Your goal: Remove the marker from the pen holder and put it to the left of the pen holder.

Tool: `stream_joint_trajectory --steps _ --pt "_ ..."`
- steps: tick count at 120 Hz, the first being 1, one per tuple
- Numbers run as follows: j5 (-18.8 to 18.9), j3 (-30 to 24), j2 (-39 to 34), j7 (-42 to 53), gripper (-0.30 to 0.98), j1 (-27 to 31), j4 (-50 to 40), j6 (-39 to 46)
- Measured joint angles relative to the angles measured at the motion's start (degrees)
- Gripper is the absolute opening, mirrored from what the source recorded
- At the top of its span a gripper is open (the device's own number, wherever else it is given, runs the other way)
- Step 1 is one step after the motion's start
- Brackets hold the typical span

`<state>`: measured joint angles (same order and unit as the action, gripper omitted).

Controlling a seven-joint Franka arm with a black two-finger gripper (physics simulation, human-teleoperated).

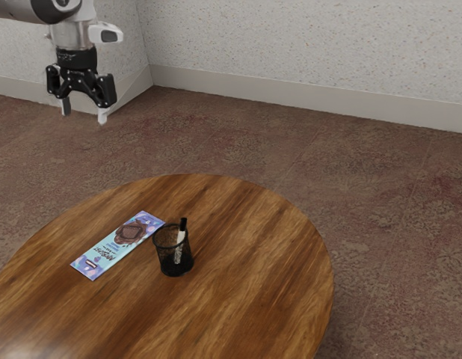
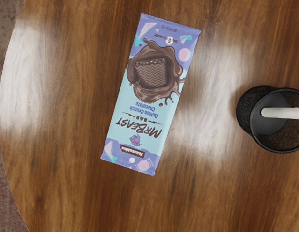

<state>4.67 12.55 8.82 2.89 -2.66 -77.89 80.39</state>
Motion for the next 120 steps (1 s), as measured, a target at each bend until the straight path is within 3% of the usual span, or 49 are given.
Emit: stream_joint_trajectory --steps 36,41,52,57,64,74,87,120 --pt "1.09 -1.28 -1.43 2.26 0.68 -0.34 0.21 8.6" --pt "4.94 -2.89 -2.47 4.18 0.68 -5.42 0.03 8.09" --pt "16.19 -4.47 0.07 9.29 0.68 -27.22 -6.64 6.53" --pt "19.82 -4.41 1.47 11.37 0.68 -31.08 -13.32 7.1" --pt "23.29 -4.18 4.79 14.01 0.68 -29.3 -20.1 9.28" --pt "26.1 -4.02 9.16 17.37 0.68 -27.2 -22.95 12.47" --pt "28.05 -3.95 11.11 21.26 0.68 -26.82 -23.68 15.61" --pt "37.07 -3.94 16.8 31.68 0.63 -26.47 -22.7 19.11"
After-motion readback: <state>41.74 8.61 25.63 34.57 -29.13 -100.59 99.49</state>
